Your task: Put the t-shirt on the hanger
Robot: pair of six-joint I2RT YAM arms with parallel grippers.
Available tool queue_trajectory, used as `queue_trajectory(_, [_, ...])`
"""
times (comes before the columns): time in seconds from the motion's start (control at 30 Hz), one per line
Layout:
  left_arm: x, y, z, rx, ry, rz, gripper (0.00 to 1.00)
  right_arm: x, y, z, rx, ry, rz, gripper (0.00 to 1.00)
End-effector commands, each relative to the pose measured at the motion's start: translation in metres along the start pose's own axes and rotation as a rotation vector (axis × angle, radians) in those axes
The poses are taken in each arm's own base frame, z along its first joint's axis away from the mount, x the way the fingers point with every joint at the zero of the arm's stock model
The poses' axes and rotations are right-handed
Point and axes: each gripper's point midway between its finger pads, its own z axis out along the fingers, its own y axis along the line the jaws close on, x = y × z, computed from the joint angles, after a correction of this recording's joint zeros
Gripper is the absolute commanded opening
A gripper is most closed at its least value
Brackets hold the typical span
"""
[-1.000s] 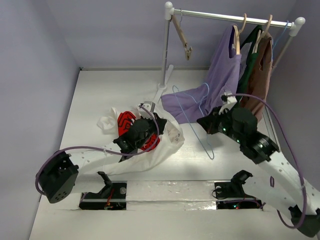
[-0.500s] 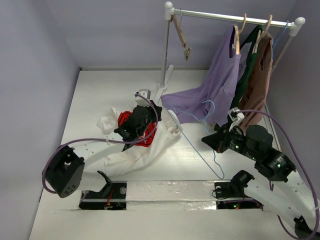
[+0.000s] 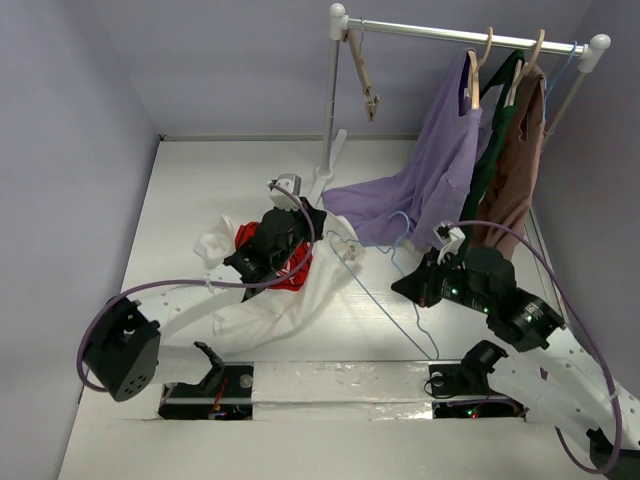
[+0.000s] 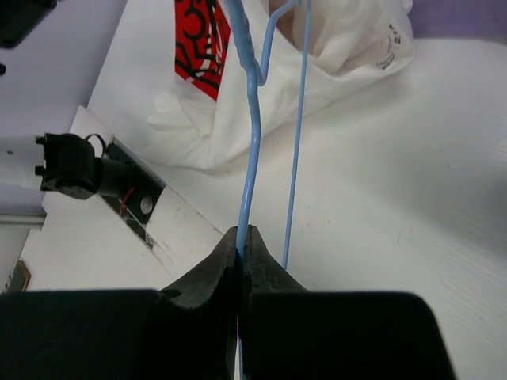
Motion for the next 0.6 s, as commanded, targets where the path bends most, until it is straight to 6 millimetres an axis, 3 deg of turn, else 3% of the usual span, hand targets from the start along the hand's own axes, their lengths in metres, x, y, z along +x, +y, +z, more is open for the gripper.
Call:
queue_trajectory(0.0, [-0.031, -0.012, -0.021, 0.058, -0.082, -0.027, 0.00, -0.044, 0.024, 0.000, -0.077, -0.171, -0.046, 0.00])
queue_trajectory(0.17, [-0.029, -0.020, -0.036, 0.112, -0.058, -0.021, 0.00, -0.049, 0.030, 0.016, -0.107, -0.181, -0.049, 0.00])
queue_trajectory(0.3, [-0.028, -0.045, -0.050, 0.209, -0.034, -0.023, 0.00, -0.047, 0.032, 0.034, -0.097, -0.186, -0.059, 0.00])
queue_trajectory(0.43, [-0.042, -0.079, -0.074, 0.288, -0.046, -0.008, 0.00, -0.050, 0.047, 0.047, -0.101, -0.250, -0.077, 0.00])
queue_trajectory(0.57, [-0.056, -0.089, -0.103, 0.256, -0.054, 0.002, 0.00, -0.063, 0.058, 0.055, -0.087, -0.355, -0.102, 0.00])
